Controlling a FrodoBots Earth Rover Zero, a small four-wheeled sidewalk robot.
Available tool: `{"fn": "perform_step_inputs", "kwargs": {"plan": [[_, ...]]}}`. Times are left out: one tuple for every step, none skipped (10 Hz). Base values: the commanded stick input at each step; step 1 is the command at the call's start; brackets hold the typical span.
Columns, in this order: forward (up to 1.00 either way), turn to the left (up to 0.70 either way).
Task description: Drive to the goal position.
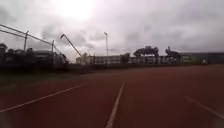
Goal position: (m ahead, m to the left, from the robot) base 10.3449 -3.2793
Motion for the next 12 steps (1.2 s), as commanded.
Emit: {"fn": "perform_step_inputs", "kwargs": {"plan": [[0.50, 0.00], [0.50, 0.00], [0.50, 0.00], [0.50, 0.00], [0.50, 0.00], [0.50, 0.00], [0.50, -0.22], [0.50, -0.48], [0.50, -0.49], [0.50, -0.47], [0.50, -0.24], [0.50, -0.02]]}}
